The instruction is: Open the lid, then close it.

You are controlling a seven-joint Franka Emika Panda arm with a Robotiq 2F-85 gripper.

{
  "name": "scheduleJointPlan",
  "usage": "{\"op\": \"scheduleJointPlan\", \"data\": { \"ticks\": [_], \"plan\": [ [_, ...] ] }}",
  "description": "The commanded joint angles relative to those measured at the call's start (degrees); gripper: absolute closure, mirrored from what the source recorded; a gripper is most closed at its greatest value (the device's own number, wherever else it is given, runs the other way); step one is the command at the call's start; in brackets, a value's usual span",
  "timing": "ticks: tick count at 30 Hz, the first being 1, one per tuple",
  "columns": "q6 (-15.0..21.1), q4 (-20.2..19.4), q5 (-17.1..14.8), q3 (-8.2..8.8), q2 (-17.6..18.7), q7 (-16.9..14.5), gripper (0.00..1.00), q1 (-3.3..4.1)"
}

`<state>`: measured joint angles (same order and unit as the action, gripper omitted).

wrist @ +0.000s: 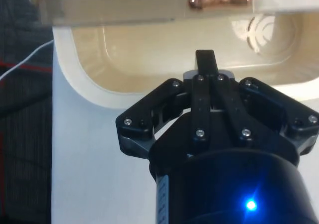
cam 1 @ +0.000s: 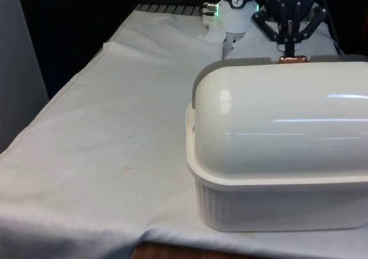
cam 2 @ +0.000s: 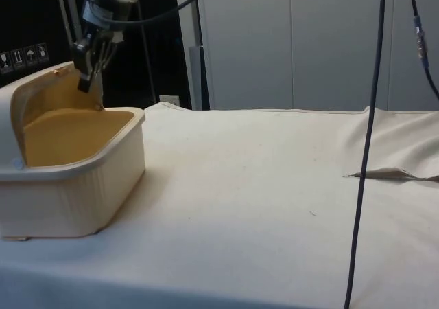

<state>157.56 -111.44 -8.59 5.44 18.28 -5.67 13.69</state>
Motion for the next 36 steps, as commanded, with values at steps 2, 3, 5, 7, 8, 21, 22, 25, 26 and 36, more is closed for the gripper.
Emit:
{"op": "scheduleJointPlan", "data": {
  "ticks": [2, 3, 5, 7, 8, 21, 22, 25, 26, 36],
  "plan": [
    [0.92, 0.63, 0.46, 0.40, 0.23, 0.80, 1.00, 0.29],
    [1.03, 0.86, 0.46, 0.40, 0.29, 0.80, 1.00, 0.29],
    [1.32, 1.20, 0.46, 0.40, 0.34, 0.86, 1.00, 0.29],
    [1.38, 1.43, 0.52, 0.46, 0.11, 0.86, 1.00, 0.23],
    [1.43, 1.55, 0.52, 0.46, 0.06, 0.86, 1.00, 0.23],
    [0.57, 3.95, 0.63, 0.69, -1.26, 0.74, 1.00, 0.17],
    [0.46, 4.13, 0.69, 0.69, -1.43, 0.80, 1.00, 0.17],
    [0.06, 4.76, 0.80, 0.80, -1.83, 0.80, 1.00, 0.23],
    [-0.34, 5.16, 0.92, 0.86, -2.06, 0.86, 1.00, 0.23],
    [-1.72, 6.59, 0.52, 0.46, -3.15, 0.17, 1.00, -0.06]
  ]
}}
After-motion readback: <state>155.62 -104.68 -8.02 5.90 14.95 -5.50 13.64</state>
